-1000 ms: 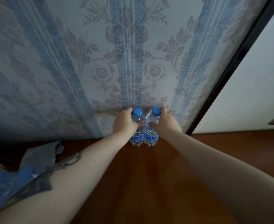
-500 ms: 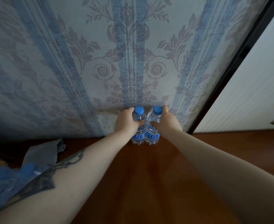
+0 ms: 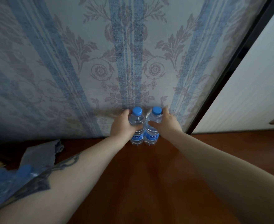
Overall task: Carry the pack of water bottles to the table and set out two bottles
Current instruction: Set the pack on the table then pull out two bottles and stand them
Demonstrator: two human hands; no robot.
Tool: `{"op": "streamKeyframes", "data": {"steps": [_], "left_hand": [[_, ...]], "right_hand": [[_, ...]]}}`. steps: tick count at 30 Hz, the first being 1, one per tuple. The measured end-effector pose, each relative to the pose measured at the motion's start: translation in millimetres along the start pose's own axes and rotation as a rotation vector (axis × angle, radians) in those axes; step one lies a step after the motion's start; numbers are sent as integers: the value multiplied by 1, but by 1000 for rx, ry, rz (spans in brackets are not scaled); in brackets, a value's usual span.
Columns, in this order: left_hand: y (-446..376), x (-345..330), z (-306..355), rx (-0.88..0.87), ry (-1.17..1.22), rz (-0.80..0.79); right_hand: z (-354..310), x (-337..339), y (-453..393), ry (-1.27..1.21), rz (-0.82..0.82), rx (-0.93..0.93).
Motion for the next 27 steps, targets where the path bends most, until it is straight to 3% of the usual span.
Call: {"op": "streamKeyframes", "data": {"steps": [7,27], "left_hand": [[-3,-3,-1,24,-24,24],[-5,-5,-4,34,-59,7]], "right_hand": [[-4,1,-4,87,-62,1],[1,-1,6,63,13,-16]]}}
Point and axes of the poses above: each hand's wrist, its own y-axis away from the middle knuckle, its own x-axis out of the back of the hand, z = x × y, the point moved 3 cm from there along -y, towards the middle knuckle, and after that the axes turned 15 degrees about -y, right-handed, at the moved point
